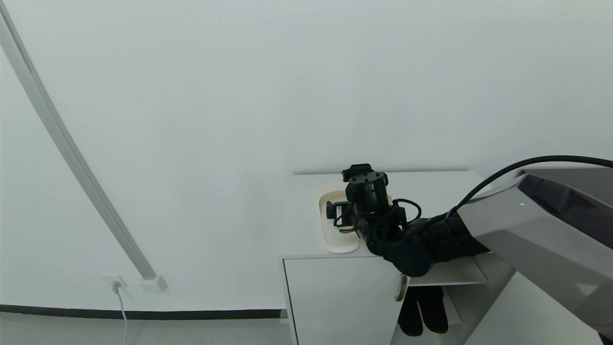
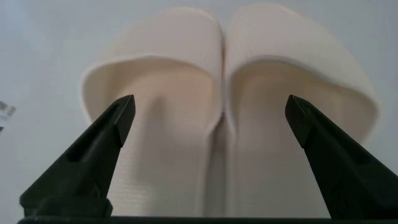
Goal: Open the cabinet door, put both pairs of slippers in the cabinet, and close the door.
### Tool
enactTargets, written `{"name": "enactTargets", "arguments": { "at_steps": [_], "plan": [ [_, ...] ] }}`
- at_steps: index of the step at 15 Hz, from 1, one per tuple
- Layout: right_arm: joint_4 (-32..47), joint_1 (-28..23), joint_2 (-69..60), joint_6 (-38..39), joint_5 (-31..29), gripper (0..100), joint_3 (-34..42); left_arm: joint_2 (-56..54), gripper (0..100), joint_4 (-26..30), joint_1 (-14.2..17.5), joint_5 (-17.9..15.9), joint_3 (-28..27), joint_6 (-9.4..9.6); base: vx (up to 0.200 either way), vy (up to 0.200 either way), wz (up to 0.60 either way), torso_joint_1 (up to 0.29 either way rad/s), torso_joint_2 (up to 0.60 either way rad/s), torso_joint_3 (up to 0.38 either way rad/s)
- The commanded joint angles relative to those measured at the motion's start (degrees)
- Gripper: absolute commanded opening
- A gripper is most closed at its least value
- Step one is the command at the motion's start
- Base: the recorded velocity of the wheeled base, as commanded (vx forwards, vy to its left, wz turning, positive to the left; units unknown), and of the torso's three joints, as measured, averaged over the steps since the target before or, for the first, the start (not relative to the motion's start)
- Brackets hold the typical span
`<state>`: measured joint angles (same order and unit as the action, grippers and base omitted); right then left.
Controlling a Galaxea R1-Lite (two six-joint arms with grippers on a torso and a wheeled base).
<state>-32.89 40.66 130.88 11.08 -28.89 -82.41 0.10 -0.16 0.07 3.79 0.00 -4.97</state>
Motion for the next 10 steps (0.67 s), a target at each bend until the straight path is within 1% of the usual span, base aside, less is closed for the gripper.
{"name": "enactTargets", "arguments": {
  "at_steps": [1,4,10],
  "plan": [
    [0.11,-1.02,3.16,-0.45,0.06,100,-2.85,0.08,0,-0.02,0.01,0.08,0.00,-0.04,0.000,0.000,0.00,0.000,0.00,0.000],
    [0.11,-2.16,5.44,-1.59,0.15,100,-6.45,0.08,0,-0.02,0.01,0.08,0.00,-0.12,0.000,0.000,0.00,0.000,0.00,0.000],
    [0.11,-2.51,6.49,-2.29,0.33,100,-8.56,0.08,0,-0.02,0.01,0.16,0.00,-0.12,0.000,0.000,0.00,0.000,0.00,0.000]
  ]
}}
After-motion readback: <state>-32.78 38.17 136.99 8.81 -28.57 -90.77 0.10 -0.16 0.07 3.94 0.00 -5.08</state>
